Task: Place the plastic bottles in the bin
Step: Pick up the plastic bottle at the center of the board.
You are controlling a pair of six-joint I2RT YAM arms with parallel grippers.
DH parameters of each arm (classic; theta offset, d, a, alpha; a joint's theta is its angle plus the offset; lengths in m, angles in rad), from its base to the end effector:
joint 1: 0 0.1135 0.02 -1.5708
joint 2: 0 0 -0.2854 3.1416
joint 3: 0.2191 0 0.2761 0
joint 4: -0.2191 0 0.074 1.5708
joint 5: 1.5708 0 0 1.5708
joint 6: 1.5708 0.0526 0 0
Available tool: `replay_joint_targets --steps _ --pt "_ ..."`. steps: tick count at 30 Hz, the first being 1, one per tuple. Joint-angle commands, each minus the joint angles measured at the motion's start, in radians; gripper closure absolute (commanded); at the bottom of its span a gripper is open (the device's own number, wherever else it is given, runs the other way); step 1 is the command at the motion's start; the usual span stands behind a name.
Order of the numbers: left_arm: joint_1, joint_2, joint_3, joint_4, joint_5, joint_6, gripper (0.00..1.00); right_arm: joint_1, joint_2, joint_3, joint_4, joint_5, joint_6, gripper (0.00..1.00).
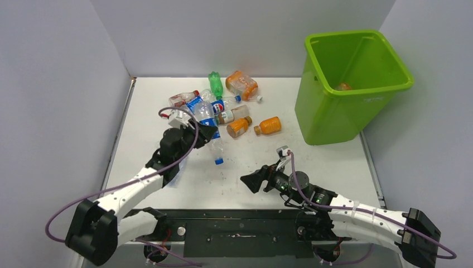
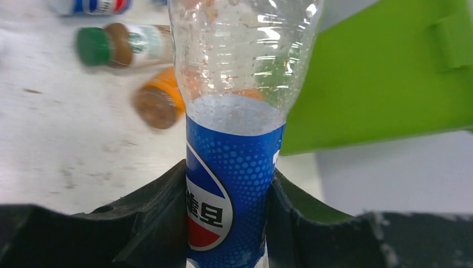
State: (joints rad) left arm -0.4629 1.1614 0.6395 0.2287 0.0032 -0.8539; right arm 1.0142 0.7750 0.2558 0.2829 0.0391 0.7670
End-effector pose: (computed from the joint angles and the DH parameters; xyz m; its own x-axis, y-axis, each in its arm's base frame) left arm 0.2604 -0.1302 0.2564 -0.5086 -0.5887 -0.6283 0.1003 0.6843 -0.7223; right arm 0.1089 0.1712 0.2020 -0.6639 0.2456 -0.7063 -0.5106 0.5413 0.6681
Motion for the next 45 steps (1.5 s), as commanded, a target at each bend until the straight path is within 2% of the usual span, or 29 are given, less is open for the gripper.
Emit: replay_joint_targets --steps 1,5,11,15,25,29,31,32,34,36,41,45 --pt "-0.1 -0.137 -0.202 0.511 -0.088 -0.326 0.75 0.039 0.014 0.013 0.342 -0.006 -0.007 0.06" --pt "-0.229 -0.227 -0.283 0.59 -0.202 -0.35 0.76 0.065 0.05 0.042 0.428 0.039 -0.037 0.06" --pt "-0.323 -0.279 -0.267 0.593 -0.241 -0.314 0.77 0.085 0.146 0.141 0.372 0.044 -0.056 0.01" --pt "-0.345 -0.305 -0.258 0.574 -0.257 -0.305 0.77 0.113 0.156 0.138 0.411 0.041 -0.055 0.09" --pt "-0.394 -0.316 -0.263 0.602 -0.258 -0.314 0.77 0.133 0.247 0.187 0.468 -0.015 -0.015 0.42" --pt "-0.405 -0.324 -0.259 0.608 -0.239 -0.304 0.76 0.133 0.258 0.201 0.475 -0.021 -0.012 0.67" --pt "-0.407 -0.337 -0.259 0.594 -0.232 -0.294 0.69 0.133 0.257 0.208 0.46 -0.027 -0.007 0.87" --pt "-0.407 -0.346 -0.259 0.583 -0.223 -0.288 0.58 0.133 0.255 0.214 0.435 -0.024 0.002 0.94" --pt "-0.406 -0.368 -0.258 0.554 -0.221 -0.256 0.28 0.133 0.245 0.217 0.412 -0.031 0.005 0.95" --pt "-0.403 -0.405 -0.253 0.495 -0.232 -0.213 0.03 0.134 0.218 0.223 0.354 -0.061 -0.001 0.95" --pt "-0.389 -0.558 -0.189 0.271 -0.301 0.031 0.04 0.135 0.046 0.274 0.034 -0.043 -0.041 0.95" --pt "-0.378 -0.643 -0.046 0.053 -0.327 0.431 0.04 0.132 -0.083 0.396 -0.32 0.007 -0.083 0.95"
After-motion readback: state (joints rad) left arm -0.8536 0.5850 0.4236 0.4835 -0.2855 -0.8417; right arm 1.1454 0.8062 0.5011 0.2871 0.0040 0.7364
